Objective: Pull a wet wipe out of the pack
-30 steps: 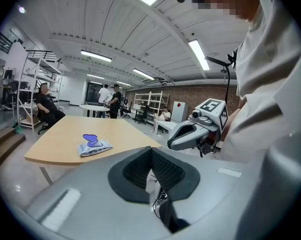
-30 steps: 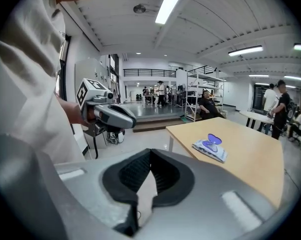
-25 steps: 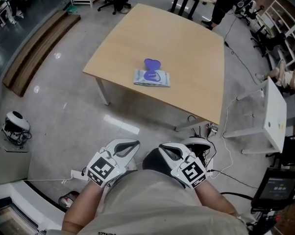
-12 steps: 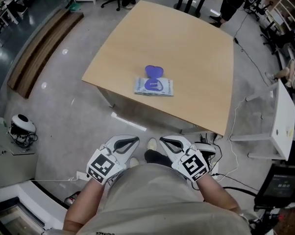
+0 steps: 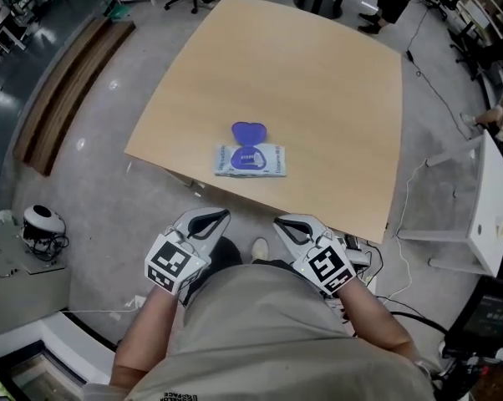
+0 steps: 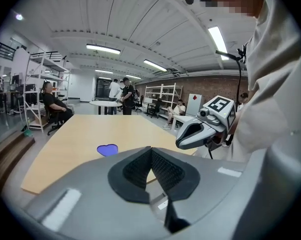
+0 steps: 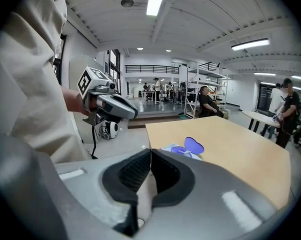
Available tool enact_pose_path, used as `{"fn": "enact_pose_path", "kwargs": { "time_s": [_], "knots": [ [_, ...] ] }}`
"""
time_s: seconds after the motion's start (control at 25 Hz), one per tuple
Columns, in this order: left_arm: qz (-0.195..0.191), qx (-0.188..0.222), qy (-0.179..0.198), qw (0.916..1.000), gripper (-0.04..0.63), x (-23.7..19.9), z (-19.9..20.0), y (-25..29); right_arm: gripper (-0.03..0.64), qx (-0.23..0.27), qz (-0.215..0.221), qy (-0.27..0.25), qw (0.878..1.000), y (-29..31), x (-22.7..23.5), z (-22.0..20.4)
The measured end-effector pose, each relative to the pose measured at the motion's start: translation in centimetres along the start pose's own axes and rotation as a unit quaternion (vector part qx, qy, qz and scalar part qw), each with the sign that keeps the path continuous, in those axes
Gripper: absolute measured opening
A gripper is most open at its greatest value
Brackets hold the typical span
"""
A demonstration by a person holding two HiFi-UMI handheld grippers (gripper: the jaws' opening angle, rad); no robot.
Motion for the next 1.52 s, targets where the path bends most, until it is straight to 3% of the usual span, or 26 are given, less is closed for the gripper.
{"fn": "enact_pose_path", "kwargs": {
  "time_s": [0.28, 0.72, 1.08, 1.52],
  "knots": [
    [0.008, -0.057, -0.013, 0.9982, 0.006, -7.0, -2.4, 4.9, 0.017, -0.029, -0.019, 0.007, 0.999, 3.8, 5.0, -0.6],
    [-0.031, -0.156, 0.006, 0.9873, 0.006, -17.2, -8.6, 11.3, 0.029, -0.09, -0.049, 0.034, 0.994, 11.2, 10.4, -0.5],
    [-0.092, -0.173, 0.013, 0.9806, 0.006, -21.5, -11.3, 15.2, 0.036, -0.152, -0.06, 0.057, 0.985, 17.6, 13.0, -2.4],
    [-0.147, -0.179, 0.018, 0.9727, 0.006, -23.1, -13.2, 16.9, 0.051, -0.207, -0.068, 0.077, 0.973, 21.4, 15.0, -4.2]
  ]
}}
Point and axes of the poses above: the fingertips, and each gripper's own axes: y forward along the fingers, x to its right, z out of its top, the point moved 7 cm from there along -y, backward along the fingers, and after that the axes turned 4 degrees about -x, right-handed, at the moved point
